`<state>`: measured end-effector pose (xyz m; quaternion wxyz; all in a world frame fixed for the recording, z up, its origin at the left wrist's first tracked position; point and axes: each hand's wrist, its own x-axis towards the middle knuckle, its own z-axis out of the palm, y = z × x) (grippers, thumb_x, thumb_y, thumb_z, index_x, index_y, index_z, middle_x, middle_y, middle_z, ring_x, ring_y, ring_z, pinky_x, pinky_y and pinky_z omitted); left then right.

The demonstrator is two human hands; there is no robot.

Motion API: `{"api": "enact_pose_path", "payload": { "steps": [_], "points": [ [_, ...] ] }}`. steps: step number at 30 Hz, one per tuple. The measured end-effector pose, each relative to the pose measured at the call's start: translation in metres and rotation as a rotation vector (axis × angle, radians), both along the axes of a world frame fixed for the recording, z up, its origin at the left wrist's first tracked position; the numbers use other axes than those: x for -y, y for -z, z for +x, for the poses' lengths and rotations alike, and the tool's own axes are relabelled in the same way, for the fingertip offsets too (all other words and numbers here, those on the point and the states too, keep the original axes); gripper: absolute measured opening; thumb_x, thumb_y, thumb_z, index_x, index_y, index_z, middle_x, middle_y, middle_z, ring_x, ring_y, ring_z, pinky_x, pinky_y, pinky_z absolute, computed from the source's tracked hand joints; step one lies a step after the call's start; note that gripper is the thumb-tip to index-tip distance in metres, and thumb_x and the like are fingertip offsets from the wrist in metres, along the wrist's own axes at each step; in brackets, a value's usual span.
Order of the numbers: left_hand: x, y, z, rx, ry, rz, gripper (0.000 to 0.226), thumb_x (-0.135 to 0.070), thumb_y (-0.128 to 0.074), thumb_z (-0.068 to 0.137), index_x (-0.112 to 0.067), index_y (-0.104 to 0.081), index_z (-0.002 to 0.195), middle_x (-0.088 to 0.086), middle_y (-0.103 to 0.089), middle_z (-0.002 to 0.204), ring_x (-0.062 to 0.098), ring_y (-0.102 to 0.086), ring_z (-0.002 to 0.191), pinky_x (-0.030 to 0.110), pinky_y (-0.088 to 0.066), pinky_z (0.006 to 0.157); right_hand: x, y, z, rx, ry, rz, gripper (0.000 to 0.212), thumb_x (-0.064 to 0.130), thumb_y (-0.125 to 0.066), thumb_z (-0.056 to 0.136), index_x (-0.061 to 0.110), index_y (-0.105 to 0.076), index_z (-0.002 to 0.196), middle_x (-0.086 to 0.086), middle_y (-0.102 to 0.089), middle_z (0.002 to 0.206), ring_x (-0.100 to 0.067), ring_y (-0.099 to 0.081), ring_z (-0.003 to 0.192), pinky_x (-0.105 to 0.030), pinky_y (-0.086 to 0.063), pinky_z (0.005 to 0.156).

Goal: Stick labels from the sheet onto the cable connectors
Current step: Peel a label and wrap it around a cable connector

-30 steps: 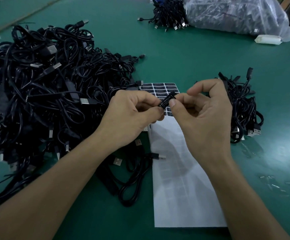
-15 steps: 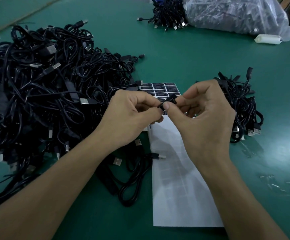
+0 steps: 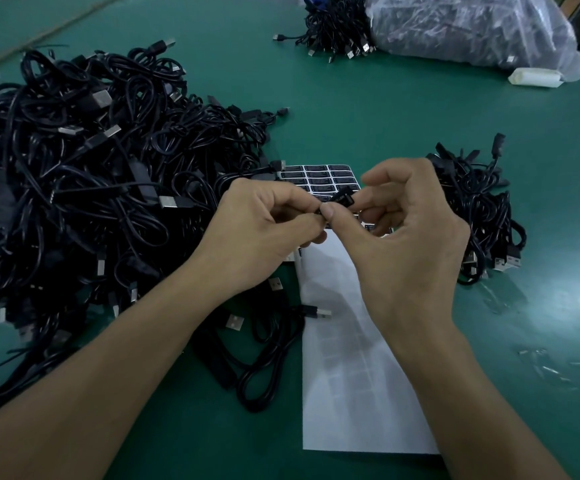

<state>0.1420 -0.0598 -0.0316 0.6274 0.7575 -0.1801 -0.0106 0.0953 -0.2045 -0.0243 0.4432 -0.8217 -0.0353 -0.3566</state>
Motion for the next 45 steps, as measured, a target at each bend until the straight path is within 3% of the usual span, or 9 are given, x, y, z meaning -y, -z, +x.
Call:
{"api": "enact_pose_path", "payload": {
  "steps": [5, 12, 19, 25, 28, 31, 35, 38, 45],
  "points": [
    [-0.001, 0.001, -0.001, -0.005, 0.018, -0.014, 0.009, -0.012, -0.073, 0.082, -0.020, -0.077, 0.081, 0.004, -0.076, 0.072, 0.029, -0.074, 0.075, 0.046, -0.061, 0.076, 0.006, -0.001, 0.003, 0.009, 0.080, -0.059, 0.047, 0.028, -0.090, 0.071, 0.031, -0.052, 0.098, 0.005, -0.055, 0.092, -0.004, -0.052, 0.076, -0.010, -0.042, 0.069],
    [-0.002, 0.002, 0.000, 0.011, 0.034, -0.037, 0.010, -0.011, -0.073, 0.085, -0.020, -0.077, 0.081, 0.005, -0.076, 0.073, 0.031, -0.074, 0.076, 0.049, -0.060, 0.077, 0.009, 0.002, 0.006, -0.155, -0.025, 0.094, 0.044, 0.037, -0.086, 0.075, 0.036, -0.059, 0.110, 0.014, -0.065, 0.086, -0.004, -0.063, 0.079, -0.013, -0.048, 0.069],
    [0.000, 0.001, -0.003, 0.037, 0.014, -0.011, 0.008, -0.019, -0.069, 0.076, -0.019, -0.077, 0.079, 0.006, -0.076, 0.074, 0.036, -0.073, 0.077, 0.057, -0.058, 0.077, 0.012, 0.001, 0.010, -0.241, -0.223, 0.269, 0.014, 0.022, -0.080, 0.084, 0.031, -0.071, 0.080, 0.013, -0.072, 0.071, -0.005, -0.066, 0.065, -0.019, -0.052, 0.065],
    [-0.001, 0.007, -0.004, 0.153, 0.013, 0.109, 0.019, -0.043, -0.071, 0.085, -0.025, -0.074, 0.083, 0.000, -0.073, 0.069, 0.030, -0.066, 0.062, 0.048, -0.053, 0.058, 0.013, 0.000, 0.009, -0.230, -0.232, 0.194, 0.019, 0.025, -0.069, 0.094, 0.031, -0.069, 0.076, 0.014, -0.070, 0.065, -0.001, -0.062, 0.059, -0.015, -0.049, 0.062],
    [-0.002, 0.007, -0.003, 0.207, 0.020, 0.146, 0.011, -0.035, -0.069, 0.090, -0.040, -0.074, 0.099, -0.005, -0.072, 0.072, 0.019, -0.065, 0.061, 0.036, -0.055, 0.059, 0.013, -0.001, 0.007, -0.216, -0.206, 0.212, 0.027, 0.032, -0.057, 0.101, 0.022, -0.071, 0.079, 0.009, -0.070, 0.065, -0.002, -0.061, 0.058, -0.012, -0.045, 0.060],
    [-0.002, 0.002, -0.001, 0.291, -0.041, 0.065, 0.019, -0.019, -0.068, 0.094, -0.036, -0.073, 0.100, -0.004, -0.071, 0.078, 0.013, -0.062, 0.063, 0.022, -0.049, 0.059, 0.009, -0.002, 0.005, -0.271, -0.247, 0.240, 0.013, 0.045, -0.059, 0.095, 0.035, -0.065, 0.101, 0.011, -0.070, 0.076, -0.003, -0.063, 0.068, -0.016, -0.046, 0.065],
    [-0.004, -0.007, -0.001, 0.295, -0.120, -0.109, 0.017, -0.016, -0.062, 0.096, -0.032, -0.062, 0.093, -0.004, -0.073, 0.083, 0.008, -0.070, 0.075, 0.018, -0.054, 0.070, 0.003, 0.003, 0.002, -0.400, -0.314, -0.033, 0.051, 0.051, -0.077, 0.073, 0.043, -0.060, 0.120, 0.021, -0.063, 0.090, 0.005, -0.057, 0.089, -0.009, -0.042, 0.074],
    [-0.006, -0.012, -0.001, 0.298, -0.109, -0.213, 0.014, -0.011, -0.055, 0.102, -0.022, -0.056, 0.094, -0.004, -0.073, 0.078, 0.004, -0.070, 0.076, 0.014, -0.051, 0.070, -0.006, 0.006, 0.000, -0.442, -0.358, -0.248, 0.052, 0.055, -0.077, 0.074, 0.034, -0.068, 0.121, 0.020, -0.057, 0.099, 0.000, -0.051, 0.099, -0.016, -0.041, 0.079],
    [-0.008, -0.019, -0.002, 0.103, -0.085, -0.430, 0.010, -0.011, -0.048, 0.101, -0.015, -0.051, 0.093, -0.004, -0.078, 0.082, 0.009, -0.071, 0.072, 0.019, -0.051, 0.063, -0.020, 0.015, 0.002, -0.471, -0.407, -0.243, 0.043, 0.048, -0.076, 0.082, 0.024, -0.072, 0.118, 0.007, -0.061, 0.100, -0.010, -0.054, 0.097, -0.028, -0.048, 0.085]
  ]
}}
